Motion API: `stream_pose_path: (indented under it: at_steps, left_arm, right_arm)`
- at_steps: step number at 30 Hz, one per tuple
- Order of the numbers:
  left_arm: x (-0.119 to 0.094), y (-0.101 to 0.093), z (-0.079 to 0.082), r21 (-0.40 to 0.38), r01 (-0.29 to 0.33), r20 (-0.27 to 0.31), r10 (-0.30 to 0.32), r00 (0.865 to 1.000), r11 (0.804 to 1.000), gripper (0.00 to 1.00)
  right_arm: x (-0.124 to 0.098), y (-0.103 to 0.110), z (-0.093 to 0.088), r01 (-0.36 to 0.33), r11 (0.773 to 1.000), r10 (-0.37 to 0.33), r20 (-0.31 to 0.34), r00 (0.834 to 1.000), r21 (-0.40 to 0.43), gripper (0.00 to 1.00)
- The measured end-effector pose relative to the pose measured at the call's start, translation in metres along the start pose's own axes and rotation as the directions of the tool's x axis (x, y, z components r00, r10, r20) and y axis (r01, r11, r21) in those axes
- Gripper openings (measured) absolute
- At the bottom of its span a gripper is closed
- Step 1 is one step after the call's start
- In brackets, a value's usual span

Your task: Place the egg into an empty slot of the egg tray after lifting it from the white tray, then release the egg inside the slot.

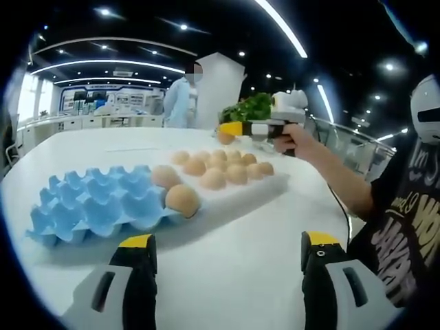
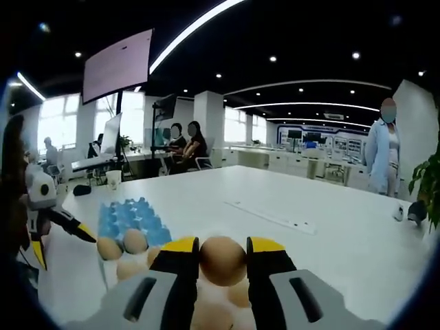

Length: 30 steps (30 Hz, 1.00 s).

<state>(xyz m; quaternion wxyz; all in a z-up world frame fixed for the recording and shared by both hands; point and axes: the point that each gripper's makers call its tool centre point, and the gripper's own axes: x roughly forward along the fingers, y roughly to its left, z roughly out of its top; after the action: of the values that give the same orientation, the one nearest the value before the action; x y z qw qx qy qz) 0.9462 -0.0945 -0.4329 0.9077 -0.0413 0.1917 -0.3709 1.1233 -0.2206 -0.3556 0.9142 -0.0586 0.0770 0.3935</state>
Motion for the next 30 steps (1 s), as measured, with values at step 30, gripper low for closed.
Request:
stream_pose_path:
  at_steps: [30]
  left_arm:
    - [-0.004, 0.009, -0.002, -0.007, -0.014, 0.000, 0.014, 1.000, 1.000, 0.88]
  right_arm:
    - [0.038, 0.044, 0.014, -0.117, 0.993, 0.117, 0.009, 0.993, -0.032, 0.28]
